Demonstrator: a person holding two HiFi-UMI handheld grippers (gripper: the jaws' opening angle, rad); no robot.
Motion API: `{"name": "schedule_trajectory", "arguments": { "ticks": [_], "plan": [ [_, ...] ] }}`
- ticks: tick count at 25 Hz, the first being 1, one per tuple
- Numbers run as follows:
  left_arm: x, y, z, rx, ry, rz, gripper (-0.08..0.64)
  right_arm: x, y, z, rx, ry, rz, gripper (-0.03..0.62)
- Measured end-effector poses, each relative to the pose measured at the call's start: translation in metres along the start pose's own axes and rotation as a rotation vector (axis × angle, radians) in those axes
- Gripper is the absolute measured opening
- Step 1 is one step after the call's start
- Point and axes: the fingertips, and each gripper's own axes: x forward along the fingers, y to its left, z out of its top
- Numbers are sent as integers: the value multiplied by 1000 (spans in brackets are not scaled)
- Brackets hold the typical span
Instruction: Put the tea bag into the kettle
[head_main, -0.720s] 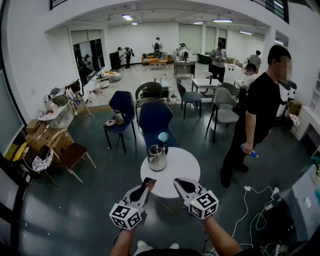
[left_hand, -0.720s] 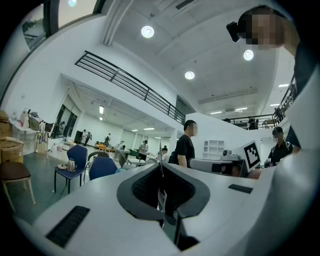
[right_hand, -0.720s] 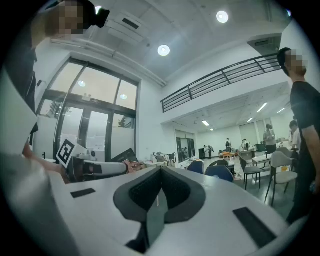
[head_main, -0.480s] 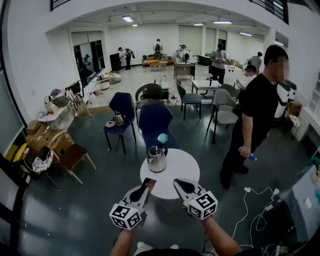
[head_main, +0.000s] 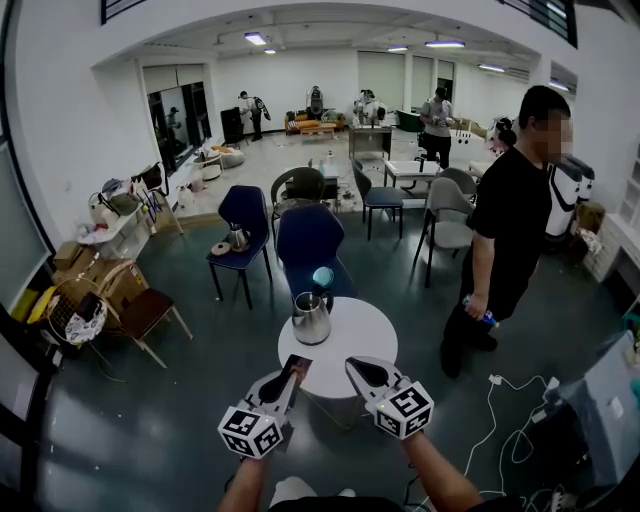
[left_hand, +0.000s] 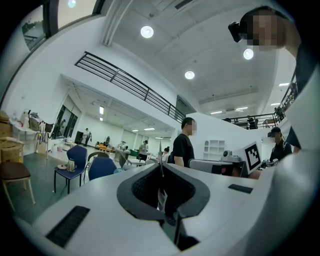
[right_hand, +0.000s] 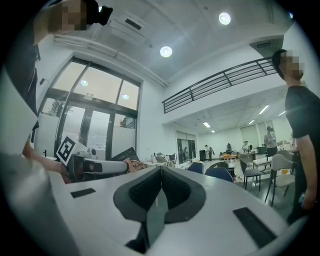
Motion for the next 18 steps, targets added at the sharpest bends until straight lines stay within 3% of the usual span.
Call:
{"name": "schedule_trajectory", "arguments": {
  "ticks": [18],
  "plan": [
    [21,20,5,-8,1,11,20,29,-17,4,-6,9,23,20]
  ]
}}
